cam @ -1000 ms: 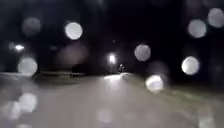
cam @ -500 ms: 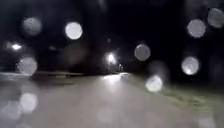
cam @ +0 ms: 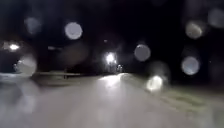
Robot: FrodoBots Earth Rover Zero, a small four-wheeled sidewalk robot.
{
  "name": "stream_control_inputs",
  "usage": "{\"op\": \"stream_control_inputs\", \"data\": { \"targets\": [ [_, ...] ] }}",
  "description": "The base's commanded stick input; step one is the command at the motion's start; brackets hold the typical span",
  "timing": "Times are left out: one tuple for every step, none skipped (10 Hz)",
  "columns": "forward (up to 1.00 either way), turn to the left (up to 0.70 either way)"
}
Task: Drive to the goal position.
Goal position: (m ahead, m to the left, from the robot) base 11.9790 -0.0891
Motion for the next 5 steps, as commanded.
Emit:
{"op": "stream_control_inputs", "data": {
  "targets": [
    [1.0,0.0],
    [1.0,0.0],
    [1.0,0.0],
    [1.0,0.0],
    [1.0,0.0]
  ]
}}
